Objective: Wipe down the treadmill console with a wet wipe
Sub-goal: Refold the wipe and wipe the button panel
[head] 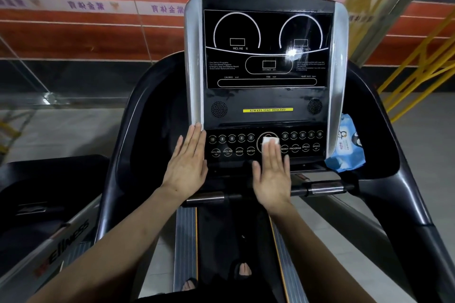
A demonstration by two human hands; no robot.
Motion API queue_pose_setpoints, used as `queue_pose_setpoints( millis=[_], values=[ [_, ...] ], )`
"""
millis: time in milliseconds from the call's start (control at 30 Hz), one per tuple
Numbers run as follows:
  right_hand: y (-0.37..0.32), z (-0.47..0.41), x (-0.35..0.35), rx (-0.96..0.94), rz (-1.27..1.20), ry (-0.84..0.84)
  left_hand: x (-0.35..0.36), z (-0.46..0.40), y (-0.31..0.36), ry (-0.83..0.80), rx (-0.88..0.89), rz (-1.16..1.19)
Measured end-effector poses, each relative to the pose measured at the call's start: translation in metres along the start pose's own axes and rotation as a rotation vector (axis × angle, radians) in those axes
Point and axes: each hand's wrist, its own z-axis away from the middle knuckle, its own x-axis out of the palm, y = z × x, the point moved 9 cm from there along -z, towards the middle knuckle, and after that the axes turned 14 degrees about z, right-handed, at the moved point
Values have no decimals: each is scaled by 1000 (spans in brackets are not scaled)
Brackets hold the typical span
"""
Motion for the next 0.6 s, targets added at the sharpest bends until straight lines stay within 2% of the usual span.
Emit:
queue_pose_setpoints(
  millis=[100,233,300,467,533,600],
  values=[
    [-4,-1,4,88,-47,-17,3,5,-5,0,-16,-20],
    [-85,11,9,-196,-12,-64,6,7,-7,-4,-39,-31],
    [-86,13,8,-257,40,-87,3,7,-7,1,-50,-83],
    [-21,8,7,-46,63,-75,-2,12,-14,-10,-77,-119],
    [-36,9,9,-12,6,-92,-1,13,-17,-18,-85,-132],
    [-77,15,14,-131,-12,-129,-1,13,-18,-18,-87,-143]
  ],
)
